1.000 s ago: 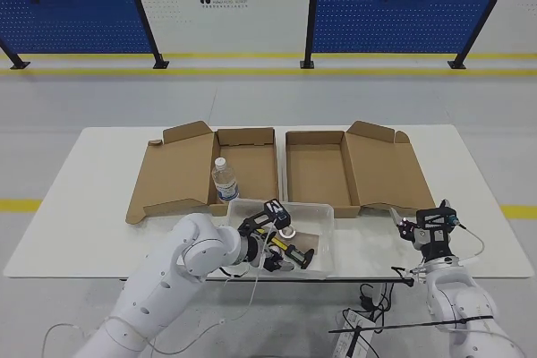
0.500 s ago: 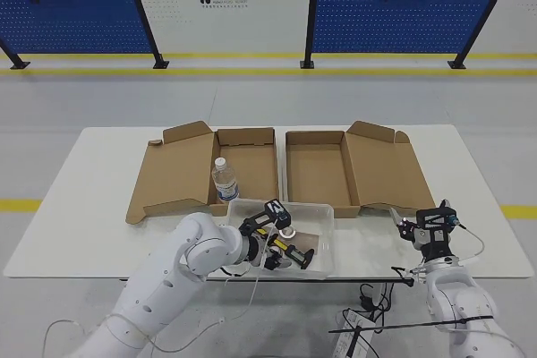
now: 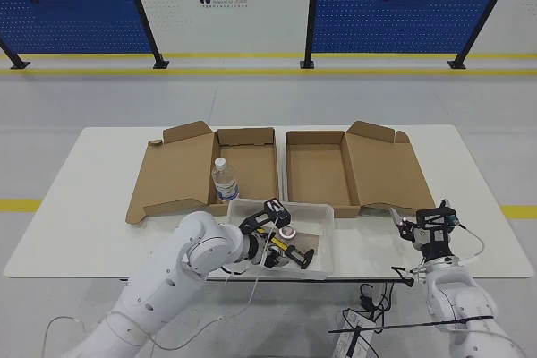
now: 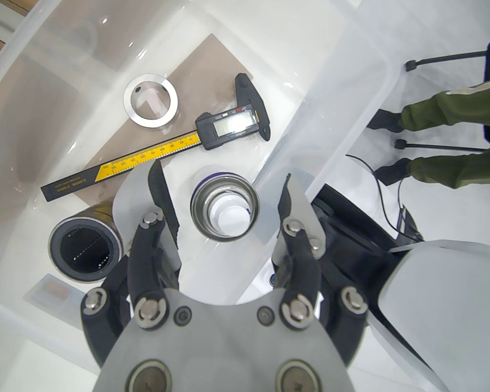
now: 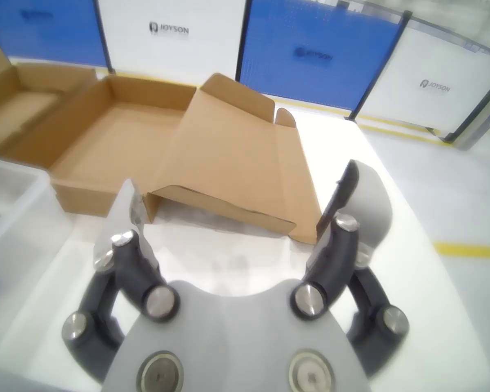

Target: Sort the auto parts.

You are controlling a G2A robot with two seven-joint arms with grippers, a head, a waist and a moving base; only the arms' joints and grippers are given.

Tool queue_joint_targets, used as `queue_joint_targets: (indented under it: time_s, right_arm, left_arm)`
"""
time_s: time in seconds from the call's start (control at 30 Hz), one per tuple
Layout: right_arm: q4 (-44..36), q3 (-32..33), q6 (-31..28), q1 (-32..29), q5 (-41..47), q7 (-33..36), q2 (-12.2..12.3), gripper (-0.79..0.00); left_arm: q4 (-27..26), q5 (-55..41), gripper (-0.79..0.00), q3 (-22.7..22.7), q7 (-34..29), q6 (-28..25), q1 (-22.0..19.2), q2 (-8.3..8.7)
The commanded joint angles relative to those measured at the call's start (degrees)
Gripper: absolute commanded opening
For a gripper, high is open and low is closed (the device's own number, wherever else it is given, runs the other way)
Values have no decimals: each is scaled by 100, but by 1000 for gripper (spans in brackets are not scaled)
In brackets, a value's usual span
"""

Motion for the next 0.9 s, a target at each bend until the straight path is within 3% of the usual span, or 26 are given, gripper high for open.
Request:
queue_joint_targets:
  time_s: [0.0,0.87]
  right_arm:
    - [0,0,0,0,0,0,0,0]
    - [0,0,0,0,0,0,0,0]
  left_arm:
    - [-8,42,-215,12,-23,25,-11,4]
    - [108,152,-234,216,-84,69,-76,37]
